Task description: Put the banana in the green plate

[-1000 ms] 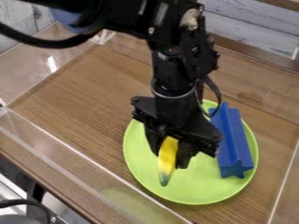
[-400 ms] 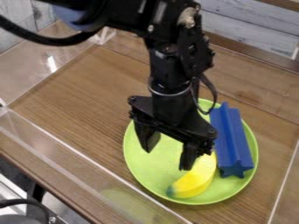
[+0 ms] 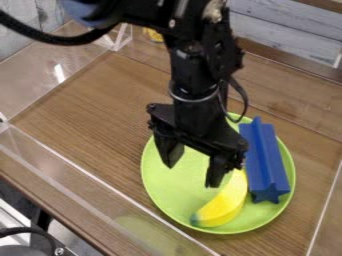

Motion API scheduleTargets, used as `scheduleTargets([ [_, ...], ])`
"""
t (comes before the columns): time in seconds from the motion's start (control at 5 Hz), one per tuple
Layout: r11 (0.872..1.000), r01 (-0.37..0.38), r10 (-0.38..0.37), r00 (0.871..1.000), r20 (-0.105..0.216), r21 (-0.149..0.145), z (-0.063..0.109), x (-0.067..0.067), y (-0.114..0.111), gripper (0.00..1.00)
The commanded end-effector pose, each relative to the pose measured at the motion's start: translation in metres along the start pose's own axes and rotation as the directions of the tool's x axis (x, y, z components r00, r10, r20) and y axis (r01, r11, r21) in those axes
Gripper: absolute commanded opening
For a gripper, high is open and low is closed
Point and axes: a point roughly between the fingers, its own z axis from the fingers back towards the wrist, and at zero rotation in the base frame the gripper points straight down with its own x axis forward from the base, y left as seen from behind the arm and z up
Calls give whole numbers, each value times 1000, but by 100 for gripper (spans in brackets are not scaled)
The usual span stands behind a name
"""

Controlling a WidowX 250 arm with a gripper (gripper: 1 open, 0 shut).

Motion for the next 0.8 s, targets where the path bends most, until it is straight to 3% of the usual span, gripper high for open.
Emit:
scheduleTargets([
  [0.0,1000,-6,6,999,41,-8,10,12,1,100],
  [0.6,1000,0,0,999,41,-15,14,17,5,100],
])
